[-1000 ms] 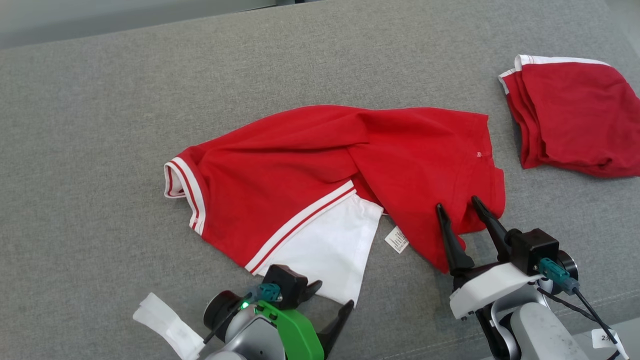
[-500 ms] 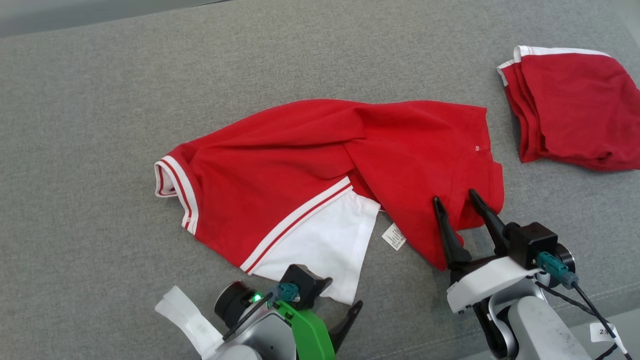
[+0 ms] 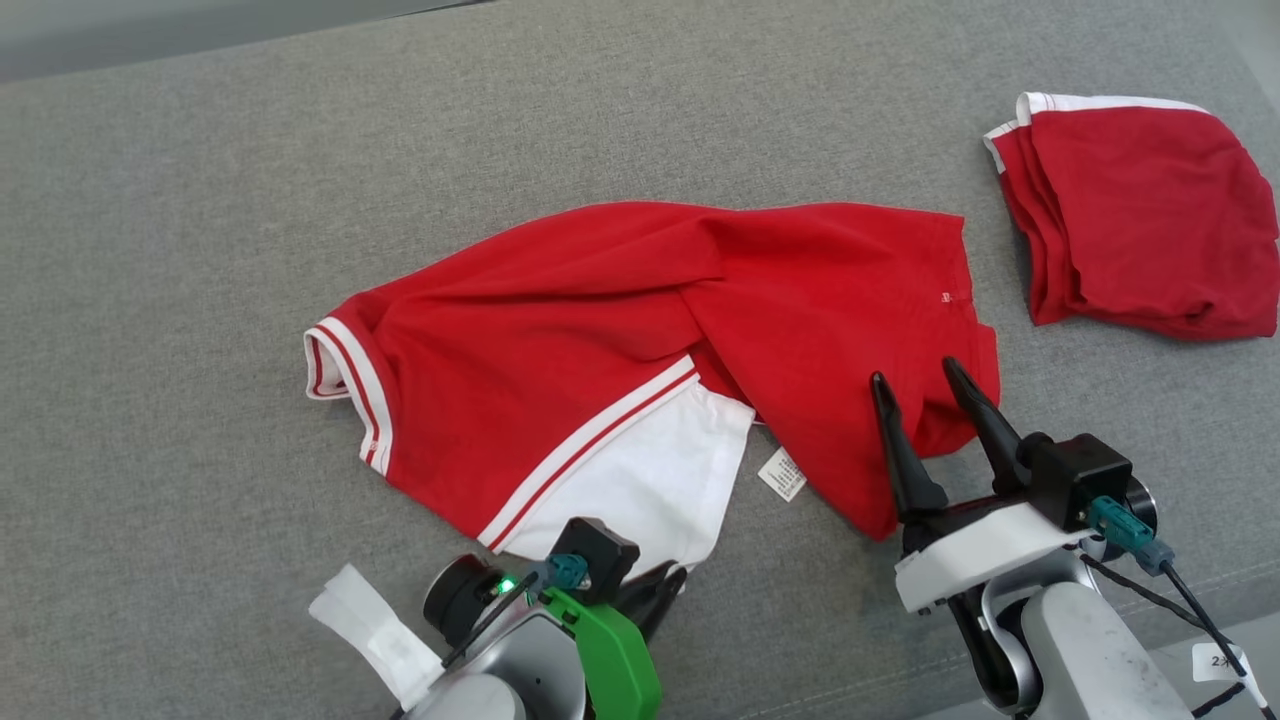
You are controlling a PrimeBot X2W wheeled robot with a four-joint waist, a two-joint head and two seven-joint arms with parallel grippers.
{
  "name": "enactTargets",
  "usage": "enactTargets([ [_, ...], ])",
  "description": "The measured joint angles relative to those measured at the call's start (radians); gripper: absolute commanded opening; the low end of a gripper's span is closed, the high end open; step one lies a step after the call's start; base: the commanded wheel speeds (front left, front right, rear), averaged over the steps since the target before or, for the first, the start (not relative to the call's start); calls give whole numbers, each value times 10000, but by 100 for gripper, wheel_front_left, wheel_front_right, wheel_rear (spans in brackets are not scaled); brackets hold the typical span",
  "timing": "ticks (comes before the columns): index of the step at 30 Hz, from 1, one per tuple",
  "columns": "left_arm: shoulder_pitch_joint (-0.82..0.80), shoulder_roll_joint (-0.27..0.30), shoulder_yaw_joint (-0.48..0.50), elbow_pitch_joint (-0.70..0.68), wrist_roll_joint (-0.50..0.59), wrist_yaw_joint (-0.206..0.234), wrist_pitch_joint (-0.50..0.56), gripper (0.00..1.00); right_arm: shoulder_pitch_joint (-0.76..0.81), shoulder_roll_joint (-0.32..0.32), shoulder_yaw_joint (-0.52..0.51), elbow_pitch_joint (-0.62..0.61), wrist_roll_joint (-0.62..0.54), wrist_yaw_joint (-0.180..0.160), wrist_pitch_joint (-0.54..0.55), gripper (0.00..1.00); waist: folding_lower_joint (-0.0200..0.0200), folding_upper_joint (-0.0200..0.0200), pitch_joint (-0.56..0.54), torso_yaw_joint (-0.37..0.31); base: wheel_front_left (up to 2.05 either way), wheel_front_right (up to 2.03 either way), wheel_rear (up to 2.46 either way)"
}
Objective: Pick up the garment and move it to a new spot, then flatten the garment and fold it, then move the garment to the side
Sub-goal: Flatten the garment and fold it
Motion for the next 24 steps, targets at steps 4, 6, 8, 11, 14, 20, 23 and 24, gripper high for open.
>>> enactTargets([
  [4,23,-54,474,-65,-370,90,-328,0,209,2,272,-614,-6,351,0,100,0,0,-112,43,0,0,0],
  [6,29,-38,936,-337,-629,245,-598,0,546,-12,420,-792,-38,472,0,100,0,0,-168,50,0,0,0],
  [8,28,-25,1183,-516,-782,290,-725,0,775,-44,495,-832,-38,502,0,100,0,0,-194,53,0,0,0],
  [11,11,-38,1739,-1243,-1028,372,-1064,0,1489,-249,619,-848,-67,575,0,100,0,0,-249,65,0,0,0],
  [14,-95,-17,2211,-1981,-1246,449,-1285,0,2000,-418,594,-792,-109,575,0,100,0,0,-296,91,0,0,0],
  [20,-620,428,3108,-3106,-1453,523,-1319,0,2164,-476,545,-732,-203,577,0,100,0,0,-364,57,0,0,0],
  [23,-1068,805,3490,-3563,-1436,562,-1172,0,2162,-466,546,-742,-203,579,0,100,0,0,-386,58,0,0,0],
  [24,-1282,943,3662,-3707,-1436,570,-1104,0,2160,-468,585,-725,-205,587,0,100,0,0,-394,61,0,0,0],
])
